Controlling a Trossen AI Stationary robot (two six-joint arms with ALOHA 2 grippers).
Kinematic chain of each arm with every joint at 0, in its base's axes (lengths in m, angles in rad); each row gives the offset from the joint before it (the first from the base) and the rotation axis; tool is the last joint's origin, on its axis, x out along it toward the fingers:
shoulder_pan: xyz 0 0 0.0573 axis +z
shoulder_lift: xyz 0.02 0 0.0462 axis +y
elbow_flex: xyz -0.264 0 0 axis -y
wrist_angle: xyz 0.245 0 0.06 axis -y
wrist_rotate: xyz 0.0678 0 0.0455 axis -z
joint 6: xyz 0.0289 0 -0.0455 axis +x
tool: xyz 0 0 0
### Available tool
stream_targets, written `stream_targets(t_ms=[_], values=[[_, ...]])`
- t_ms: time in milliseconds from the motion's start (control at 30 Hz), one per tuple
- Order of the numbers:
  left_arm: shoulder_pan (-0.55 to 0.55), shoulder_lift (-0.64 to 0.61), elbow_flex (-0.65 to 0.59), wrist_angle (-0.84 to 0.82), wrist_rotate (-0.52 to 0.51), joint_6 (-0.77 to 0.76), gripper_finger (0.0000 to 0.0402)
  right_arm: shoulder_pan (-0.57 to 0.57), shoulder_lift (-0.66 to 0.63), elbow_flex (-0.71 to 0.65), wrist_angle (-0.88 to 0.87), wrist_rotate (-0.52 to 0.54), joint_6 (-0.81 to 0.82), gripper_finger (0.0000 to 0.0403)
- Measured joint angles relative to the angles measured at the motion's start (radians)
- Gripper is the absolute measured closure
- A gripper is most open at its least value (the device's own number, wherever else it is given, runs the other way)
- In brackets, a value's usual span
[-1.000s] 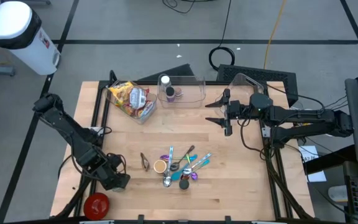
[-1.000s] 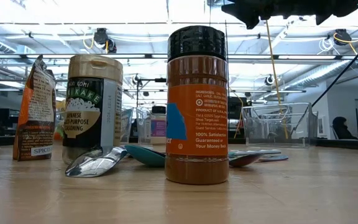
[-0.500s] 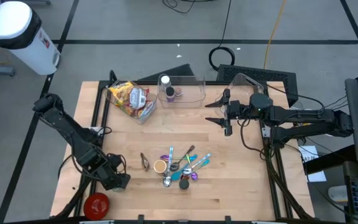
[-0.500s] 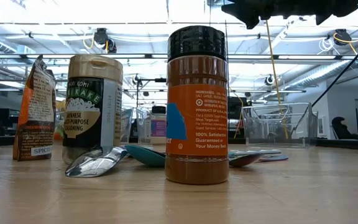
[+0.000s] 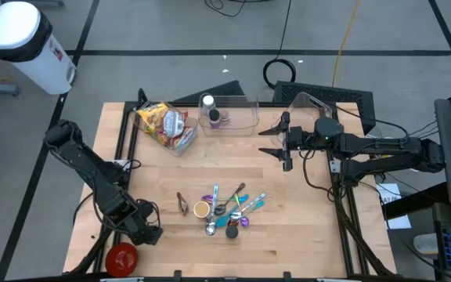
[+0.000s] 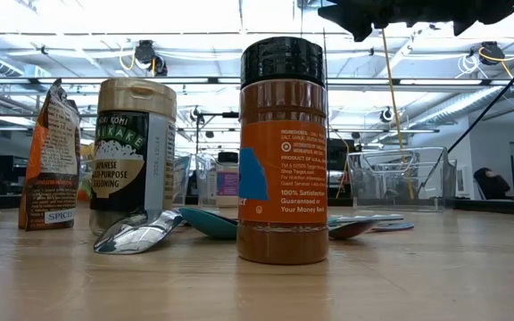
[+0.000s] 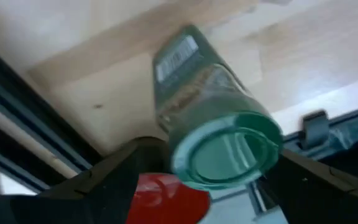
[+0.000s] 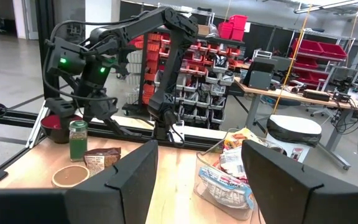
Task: Pick & Place Food Item
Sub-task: Put the green seasoning bottle into the middle transparent bin
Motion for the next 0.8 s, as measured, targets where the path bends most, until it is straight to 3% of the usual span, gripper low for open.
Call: stream_targets(t_ms=[400,667,800], values=[[0.010,-0.004,0.003,0.001,-0.094,0.091,0.0194,0.000,0.000,0.000,0.001,0.000,0.000,0.0177],[0.054,-0.005,0.005,-0.062,-0.177,0.209,0.0200,0.000,0.000,0.000,0.001,0.000,0.000,0.0177],[0.080,-0.004,0.005,-0.143,-0.275,0.271,0.0198,0.000,0.000,0.000,0.001,0.000,0.000,0.0177]])
